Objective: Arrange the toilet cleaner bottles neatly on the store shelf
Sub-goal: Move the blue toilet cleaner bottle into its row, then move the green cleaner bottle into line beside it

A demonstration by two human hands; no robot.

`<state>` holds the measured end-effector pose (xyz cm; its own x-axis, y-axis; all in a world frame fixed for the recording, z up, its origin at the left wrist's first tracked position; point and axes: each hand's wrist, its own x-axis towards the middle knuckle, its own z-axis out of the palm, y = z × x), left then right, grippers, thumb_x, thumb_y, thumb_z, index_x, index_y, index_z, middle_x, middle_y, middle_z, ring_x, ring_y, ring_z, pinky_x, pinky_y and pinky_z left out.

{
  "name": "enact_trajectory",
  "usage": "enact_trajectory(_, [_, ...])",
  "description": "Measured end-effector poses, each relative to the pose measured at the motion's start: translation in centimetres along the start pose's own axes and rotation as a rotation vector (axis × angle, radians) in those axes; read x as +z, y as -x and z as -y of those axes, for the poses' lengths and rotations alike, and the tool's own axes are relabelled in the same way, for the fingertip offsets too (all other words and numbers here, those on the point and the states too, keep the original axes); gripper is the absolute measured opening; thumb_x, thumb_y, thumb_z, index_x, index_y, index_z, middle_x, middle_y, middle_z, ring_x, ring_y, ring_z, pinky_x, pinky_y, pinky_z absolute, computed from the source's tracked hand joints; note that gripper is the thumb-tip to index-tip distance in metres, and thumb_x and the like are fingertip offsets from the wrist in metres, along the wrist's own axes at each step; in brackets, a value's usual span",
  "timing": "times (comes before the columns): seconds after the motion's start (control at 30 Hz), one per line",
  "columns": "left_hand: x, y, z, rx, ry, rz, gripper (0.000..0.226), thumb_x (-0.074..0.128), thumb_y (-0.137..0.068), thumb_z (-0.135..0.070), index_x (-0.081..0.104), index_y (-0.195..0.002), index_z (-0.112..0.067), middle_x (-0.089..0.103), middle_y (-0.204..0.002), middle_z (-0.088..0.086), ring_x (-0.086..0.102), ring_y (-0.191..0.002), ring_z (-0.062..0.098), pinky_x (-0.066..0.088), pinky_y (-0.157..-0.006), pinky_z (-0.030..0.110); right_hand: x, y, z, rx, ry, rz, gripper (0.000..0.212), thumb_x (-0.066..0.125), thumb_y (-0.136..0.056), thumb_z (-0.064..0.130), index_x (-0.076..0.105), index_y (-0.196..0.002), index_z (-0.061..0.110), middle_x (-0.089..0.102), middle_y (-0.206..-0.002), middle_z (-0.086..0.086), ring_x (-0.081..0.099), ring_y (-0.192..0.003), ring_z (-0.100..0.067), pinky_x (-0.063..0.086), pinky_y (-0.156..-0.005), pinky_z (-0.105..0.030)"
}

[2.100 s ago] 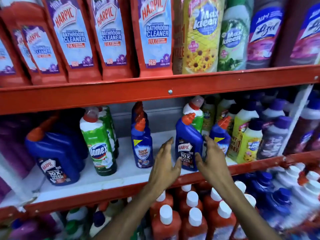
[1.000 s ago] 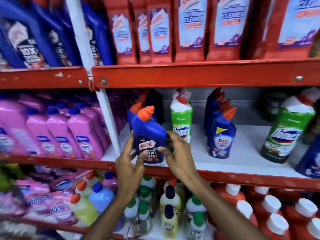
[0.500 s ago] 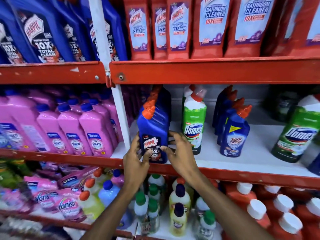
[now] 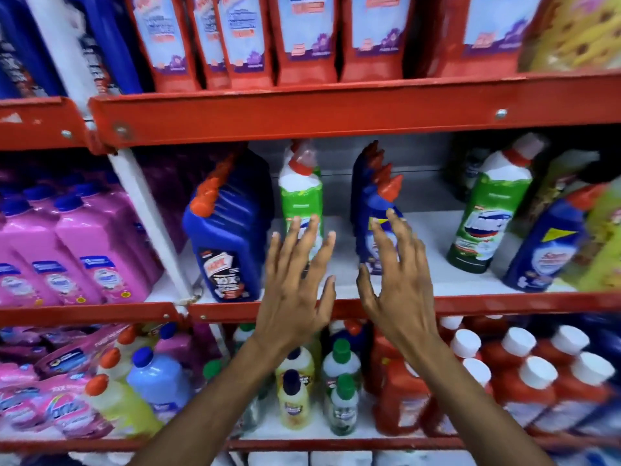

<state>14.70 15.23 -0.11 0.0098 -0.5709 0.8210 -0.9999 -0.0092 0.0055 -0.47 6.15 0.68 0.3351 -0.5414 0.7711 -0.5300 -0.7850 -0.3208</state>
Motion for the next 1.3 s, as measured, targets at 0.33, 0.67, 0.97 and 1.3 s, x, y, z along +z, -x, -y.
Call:
enact_trajectory(0.33, [7.9, -4.1, -8.9, 0.168, 0.108, 0.17, 0.072, 0.065, -0.087, -0.021, 0.042, -0.154, -0.009, 0.036, -0.165, 0.022, 0.029, -0.155, 0.041, 0.032, -0.121, 0.067, -4.1, 1.9, -10.9, 0.326, 0.098, 0.007, 0.074, 0.058, -0.093, 0.018, 0.025, -0.157, 0.004, 0.026, -0.166, -0.017, 0.027, -0.152, -0.031, 0.025, -0.123, -0.037])
enact_trajectory(0.67, [15.8, -12.4, -14.9, -0.355, 0.662, 0.448, 0.07, 0.067, -0.094, -0.009, 0.036, -0.156, -0.008, 0.042, -0.162, 0.013, 0.046, -0.147, 0.03, 0.04, -0.121, 0.038, -4.6, -0.8, -15.7, 0.66, -0.221, 0.036, 0.07, 0.049, -0.089, 0.002, 0.019, -0.152, 0.002, 0.054, -0.142, -0.025, 0.059, -0.124, -0.039, 0.053, -0.099, -0.042])
enact_trajectory(0.97, [18.1, -13.2, -16.4, -0.582, 0.898, 0.445, 0.066, 0.079, -0.085, -0.001, 0.049, -0.143, -0.01, 0.068, -0.138, 0.012, 0.067, -0.119, 0.021, 0.055, -0.108, 0.04, -4.5, -2.1, -16.7, 0.674, -0.275, 0.009, 0.054, 0.05, -0.087, 0.001, 0.043, -0.14, 0.007, 0.069, -0.117, -0.02, 0.07, -0.101, -0.038, 0.059, -0.085, -0.046])
enact_trajectory(1.3, [10.4, -8.5, -13.0, -0.469, 0.941, 0.201, 0.054, 0.075, -0.091, -0.007, 0.053, -0.14, -0.013, 0.071, -0.131, -0.006, 0.07, -0.119, 0.007, 0.058, -0.102, 0.026, -5.1, 0.8, -11.7, 0.404, -0.387, -0.116, 0.039, 0.053, -0.102, 0.013, 0.05, -0.141, 0.013, 0.067, -0.133, -0.003, 0.065, -0.115, -0.015, 0.045, -0.089, -0.006])
